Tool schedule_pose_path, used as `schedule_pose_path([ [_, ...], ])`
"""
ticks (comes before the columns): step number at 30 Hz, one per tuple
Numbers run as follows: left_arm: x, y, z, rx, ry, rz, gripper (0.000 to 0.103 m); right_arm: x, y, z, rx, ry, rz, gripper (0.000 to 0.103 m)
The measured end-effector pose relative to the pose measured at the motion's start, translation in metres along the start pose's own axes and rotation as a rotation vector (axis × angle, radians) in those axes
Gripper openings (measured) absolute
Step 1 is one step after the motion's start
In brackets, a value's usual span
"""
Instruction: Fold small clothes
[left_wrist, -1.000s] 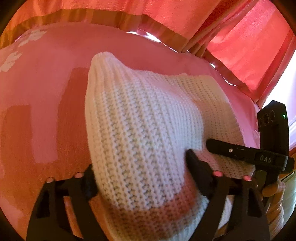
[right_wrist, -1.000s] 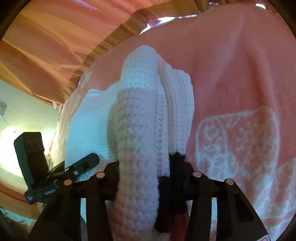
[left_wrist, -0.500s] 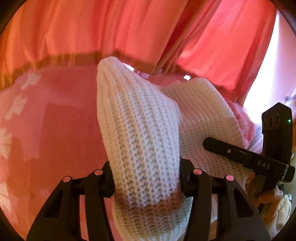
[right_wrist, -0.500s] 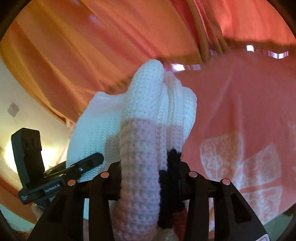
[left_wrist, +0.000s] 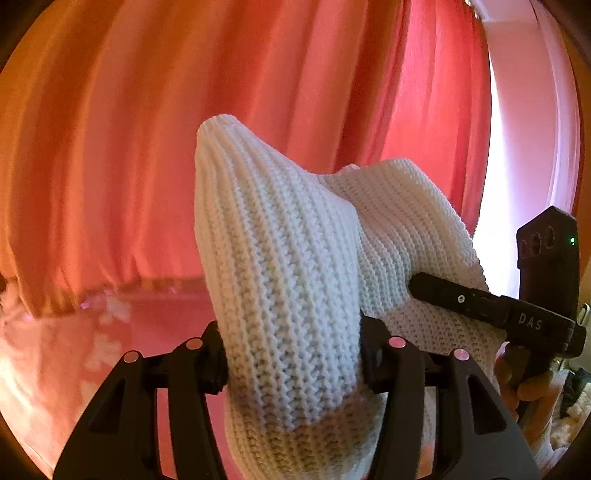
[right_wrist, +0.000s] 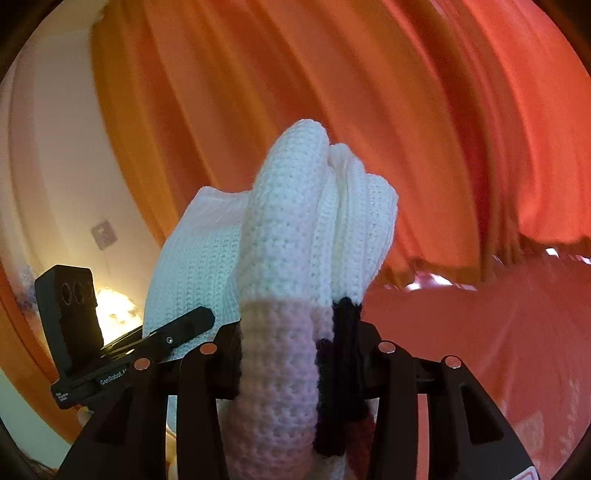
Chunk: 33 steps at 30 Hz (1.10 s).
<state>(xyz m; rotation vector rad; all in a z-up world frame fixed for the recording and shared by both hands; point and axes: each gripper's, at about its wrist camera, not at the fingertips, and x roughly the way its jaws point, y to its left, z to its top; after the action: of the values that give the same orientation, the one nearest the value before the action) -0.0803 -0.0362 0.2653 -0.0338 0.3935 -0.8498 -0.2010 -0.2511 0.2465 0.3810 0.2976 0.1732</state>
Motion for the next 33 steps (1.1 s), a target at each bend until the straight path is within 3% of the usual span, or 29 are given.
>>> schedule_pose_path([
  [5, -0.001, 0.048, 0.01, -0.018, -0.06, 0.054, 0.055, 0.061, 0.012, 0.004, 0.004, 0.023, 0.063, 0.044],
  [9, 0.031, 0.105, -0.015, -0.085, 0.002, 0.088, 0.058, 0.141, -0.012, -0.021, 0.035, 0.128, 0.054, 0.046],
  [12, 0.09, 0.152, -0.068, -0.161, 0.112, 0.109, 0.059, 0.223, -0.061, -0.078, 0.084, 0.264, 0.016, 0.054],
  [14, 0.145, 0.188, -0.125, -0.225, 0.216, 0.173, 0.061, 0.27, -0.097, -0.124, 0.105, 0.367, -0.042, 0.057],
  [16, 0.185, 0.221, -0.178, -0.327, 0.363, 0.271, 0.057, 0.302, -0.134, -0.163, 0.121, 0.486, -0.17, 0.045],
  [17, 0.193, 0.231, -0.195, -0.37, 0.407, 0.3, 0.055, 0.304, -0.151, -0.175, 0.154, 0.519, -0.184, 0.044],
  [18, 0.192, 0.238, -0.202, -0.393, 0.403, 0.307, 0.057, 0.295, -0.159, -0.176, 0.199, 0.488, -0.126, 0.044],
  [20, 0.177, 0.234, -0.19, -0.386, 0.364, 0.292, 0.061, 0.275, -0.158, -0.168, 0.187, 0.423, -0.122, 0.044],
  [22, 0.158, 0.225, -0.174, -0.335, 0.268, 0.319, 0.073, 0.261, -0.147, -0.159, 0.125, 0.373, -0.113, 0.04],
  [24, 0.146, 0.213, -0.17, -0.291, 0.212, 0.364, 0.077, 0.255, -0.131, -0.152, 0.072, 0.367, -0.077, 0.012],
  [27, 0.149, 0.202, -0.177, -0.258, 0.248, 0.375, 0.077, 0.265, -0.106, -0.156, 0.003, 0.432, -0.028, 0.005],
  [31, 0.162, 0.2, -0.189, -0.238, 0.33, 0.4, 0.077, 0.303, -0.113, -0.194, -0.121, 0.571, -0.175, 0.0],
  [33, 0.17, 0.199, -0.195, -0.211, 0.368, 0.432, 0.077, 0.299, -0.122, -0.192, -0.053, 0.549, -0.152, 0.0],
])
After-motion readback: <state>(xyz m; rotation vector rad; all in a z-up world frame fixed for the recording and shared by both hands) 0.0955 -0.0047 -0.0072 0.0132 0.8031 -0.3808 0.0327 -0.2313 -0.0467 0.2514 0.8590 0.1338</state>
